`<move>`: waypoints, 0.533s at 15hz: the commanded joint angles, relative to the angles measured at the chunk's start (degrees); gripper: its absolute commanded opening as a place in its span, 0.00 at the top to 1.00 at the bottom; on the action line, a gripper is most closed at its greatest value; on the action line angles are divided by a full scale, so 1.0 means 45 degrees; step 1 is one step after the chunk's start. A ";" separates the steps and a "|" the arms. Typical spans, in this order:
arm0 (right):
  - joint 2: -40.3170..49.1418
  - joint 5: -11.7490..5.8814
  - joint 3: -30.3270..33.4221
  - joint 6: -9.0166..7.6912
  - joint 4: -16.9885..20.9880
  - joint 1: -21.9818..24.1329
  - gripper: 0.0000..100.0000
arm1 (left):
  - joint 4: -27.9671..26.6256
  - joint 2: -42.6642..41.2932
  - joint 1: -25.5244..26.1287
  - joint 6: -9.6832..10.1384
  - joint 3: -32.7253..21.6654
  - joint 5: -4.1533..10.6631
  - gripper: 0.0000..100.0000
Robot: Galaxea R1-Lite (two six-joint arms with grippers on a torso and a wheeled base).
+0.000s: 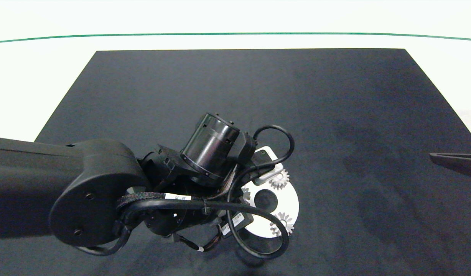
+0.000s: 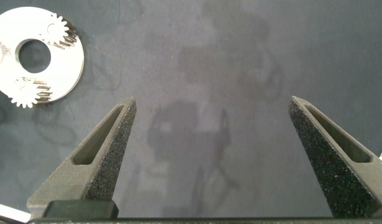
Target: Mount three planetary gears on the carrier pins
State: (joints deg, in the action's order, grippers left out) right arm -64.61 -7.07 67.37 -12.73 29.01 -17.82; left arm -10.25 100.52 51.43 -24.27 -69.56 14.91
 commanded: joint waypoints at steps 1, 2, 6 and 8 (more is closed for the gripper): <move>-0.0056 -0.0011 0.0010 -0.0023 0.0037 -0.0004 0.00 | 0.0188 0.0064 0.0055 -0.0036 0.0008 0.0027 1.00; -0.0095 -0.0011 0.0010 -0.0023 0.0037 -0.0004 0.00 | 0.0208 0.0083 0.0035 -0.0036 0.0008 0.0027 1.00; -0.0095 0.0009 0.0010 -0.0023 0.0037 0.0015 0.00 | 0.0267 0.0103 0.0035 -0.0056 0.0145 0.0007 1.00; -0.0095 0.0009 0.0030 -0.0023 0.0037 -0.0004 0.00 | 0.0286 0.0103 0.0016 -0.0056 0.0282 0.0027 1.00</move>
State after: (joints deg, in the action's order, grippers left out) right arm -64.96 -7.00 67.47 -12.75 29.01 -17.82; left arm -8.77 100.83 51.57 -24.36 -68.57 14.91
